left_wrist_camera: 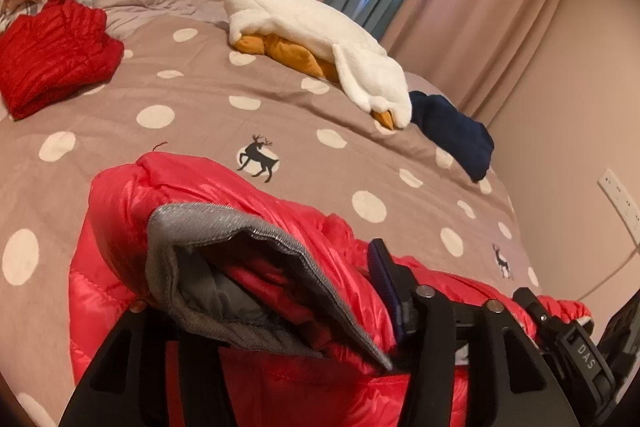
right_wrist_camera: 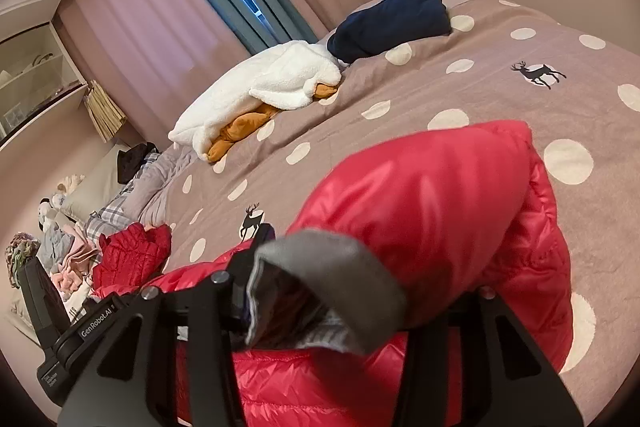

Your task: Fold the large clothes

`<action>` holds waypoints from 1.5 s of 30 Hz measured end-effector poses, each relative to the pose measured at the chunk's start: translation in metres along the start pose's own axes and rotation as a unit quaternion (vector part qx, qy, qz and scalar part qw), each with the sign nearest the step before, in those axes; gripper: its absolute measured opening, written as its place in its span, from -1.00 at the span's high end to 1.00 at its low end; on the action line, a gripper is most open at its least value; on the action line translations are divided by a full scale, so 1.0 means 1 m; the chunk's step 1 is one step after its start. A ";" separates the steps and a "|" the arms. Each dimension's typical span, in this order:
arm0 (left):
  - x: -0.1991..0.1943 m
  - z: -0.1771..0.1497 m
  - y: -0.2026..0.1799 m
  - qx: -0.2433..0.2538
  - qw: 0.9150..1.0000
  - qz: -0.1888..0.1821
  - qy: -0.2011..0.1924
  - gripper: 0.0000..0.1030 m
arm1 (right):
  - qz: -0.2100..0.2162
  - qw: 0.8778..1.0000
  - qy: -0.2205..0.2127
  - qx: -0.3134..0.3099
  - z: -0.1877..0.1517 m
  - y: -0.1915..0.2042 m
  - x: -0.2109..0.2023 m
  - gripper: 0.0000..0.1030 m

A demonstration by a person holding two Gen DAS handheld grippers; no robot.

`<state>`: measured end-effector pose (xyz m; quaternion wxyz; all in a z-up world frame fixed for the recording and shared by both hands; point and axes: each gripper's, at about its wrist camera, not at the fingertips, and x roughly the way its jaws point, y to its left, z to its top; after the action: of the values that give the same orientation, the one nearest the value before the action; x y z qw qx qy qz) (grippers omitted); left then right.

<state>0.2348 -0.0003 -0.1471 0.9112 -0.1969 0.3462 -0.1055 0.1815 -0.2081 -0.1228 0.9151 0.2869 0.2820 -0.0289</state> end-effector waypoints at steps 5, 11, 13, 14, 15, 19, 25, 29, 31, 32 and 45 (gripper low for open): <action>-0.001 0.001 0.003 -0.014 1.000 -0.004 -0.004 -0.29 | 0.000 1.000 -0.001 0.002 0.000 -0.001 0.000 -0.09; -0.002 0.001 0.002 -0.011 1.000 0.004 0.000 -0.31 | -0.005 1.000 -0.003 0.003 0.001 -0.002 -0.003 -0.21; -0.004 0.002 0.003 -0.014 1.000 0.003 0.000 -0.31 | -0.004 1.000 -0.003 0.002 0.002 -0.001 -0.004 -0.22; -0.005 0.002 0.003 -0.015 1.000 0.003 -0.001 -0.32 | -0.004 1.000 -0.004 0.001 0.002 -0.001 -0.005 -0.24; -0.006 0.003 0.003 -0.017 1.000 0.002 -0.001 -0.33 | -0.003 1.000 -0.006 0.001 0.003 0.000 -0.007 -0.25; -0.010 0.002 0.004 -0.017 1.000 0.005 -0.003 -0.40 | 0.000 1.000 -0.010 0.000 0.004 0.001 -0.010 -0.38; -0.021 0.004 0.007 -0.026 0.999 0.012 -0.023 -0.67 | -0.001 1.000 -0.014 0.000 0.004 0.004 -0.018 -0.47; -0.033 0.004 0.008 -0.028 0.998 0.022 -0.050 -0.80 | 0.003 1.000 -0.024 0.001 0.005 0.005 -0.027 -0.52; -0.038 0.004 0.010 -0.033 0.998 0.021 -0.056 -0.80 | 0.002 1.000 -0.027 0.001 0.004 0.005 -0.030 -0.54; -0.039 0.004 0.010 -0.034 0.998 0.021 -0.056 -0.80 | 0.001 1.000 -0.029 0.002 0.004 0.005 -0.032 -0.58; -0.056 -0.001 0.009 -0.025 0.998 0.021 -0.061 -0.81 | 0.011 0.999 -0.040 0.002 0.002 0.011 -0.047 -0.78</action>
<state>0.1936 0.0261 -0.1185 0.9274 -0.2186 0.2963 -0.0650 0.1455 -0.2048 -0.0910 0.9252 0.2907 0.2418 -0.0311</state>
